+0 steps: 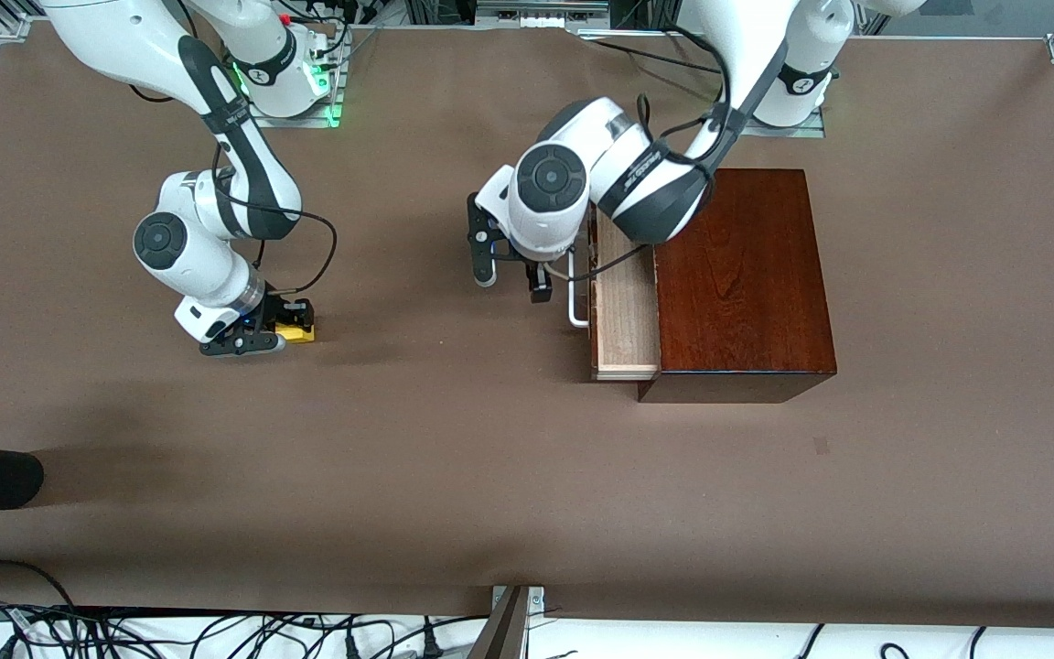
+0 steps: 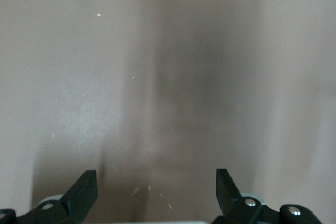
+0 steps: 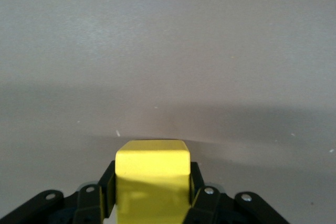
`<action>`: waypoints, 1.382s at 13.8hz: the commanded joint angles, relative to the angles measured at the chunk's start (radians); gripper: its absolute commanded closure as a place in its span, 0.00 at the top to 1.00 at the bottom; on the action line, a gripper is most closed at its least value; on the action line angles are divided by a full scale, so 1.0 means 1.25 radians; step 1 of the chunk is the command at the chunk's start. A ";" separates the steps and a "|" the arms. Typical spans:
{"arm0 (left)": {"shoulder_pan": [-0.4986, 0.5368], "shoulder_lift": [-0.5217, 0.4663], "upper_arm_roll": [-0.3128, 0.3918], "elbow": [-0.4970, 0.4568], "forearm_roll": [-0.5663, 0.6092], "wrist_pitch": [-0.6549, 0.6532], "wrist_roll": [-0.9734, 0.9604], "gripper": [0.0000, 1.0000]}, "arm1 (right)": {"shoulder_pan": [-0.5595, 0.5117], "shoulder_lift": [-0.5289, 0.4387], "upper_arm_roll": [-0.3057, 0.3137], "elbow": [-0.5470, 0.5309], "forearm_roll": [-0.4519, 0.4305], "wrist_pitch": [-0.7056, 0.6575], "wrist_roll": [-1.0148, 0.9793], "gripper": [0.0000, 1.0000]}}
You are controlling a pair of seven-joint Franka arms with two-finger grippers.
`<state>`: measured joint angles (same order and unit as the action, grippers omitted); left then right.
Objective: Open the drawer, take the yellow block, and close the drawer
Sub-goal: 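Set the cube down with the right gripper while the left gripper pushes the drawer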
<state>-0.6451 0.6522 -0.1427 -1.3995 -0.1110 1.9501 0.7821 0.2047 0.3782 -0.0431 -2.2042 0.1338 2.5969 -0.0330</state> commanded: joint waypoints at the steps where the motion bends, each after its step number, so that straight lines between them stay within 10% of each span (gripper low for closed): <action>1: -0.021 0.000 0.011 -0.062 0.024 0.087 0.070 1.00 | -0.002 0.010 -0.010 -0.003 0.013 0.009 -0.009 0.00; 2: -0.020 0.000 0.011 -0.074 0.043 0.095 0.074 1.00 | -0.002 0.010 -0.011 -0.003 0.012 0.008 -0.013 0.05; 4: -0.014 -0.005 0.011 -0.104 0.087 0.083 0.076 1.00 | -0.002 -0.002 -0.012 -0.001 0.011 0.000 -0.038 0.50; 5: -0.012 -0.005 0.011 -0.112 0.103 0.066 0.076 1.00 | -0.002 -0.019 -0.012 -0.001 0.010 -0.001 -0.047 0.95; 19: 0.079 -0.035 0.022 -0.110 0.198 -0.134 0.162 1.00 | -0.021 -0.188 -0.076 0.462 0.001 -0.642 -0.039 1.00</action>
<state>-0.5533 0.6367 -0.1201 -1.5117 0.1084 1.8046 0.9320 0.1815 0.1364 -0.1280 -1.7534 0.1338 1.9149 -0.0905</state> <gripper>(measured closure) 0.000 0.000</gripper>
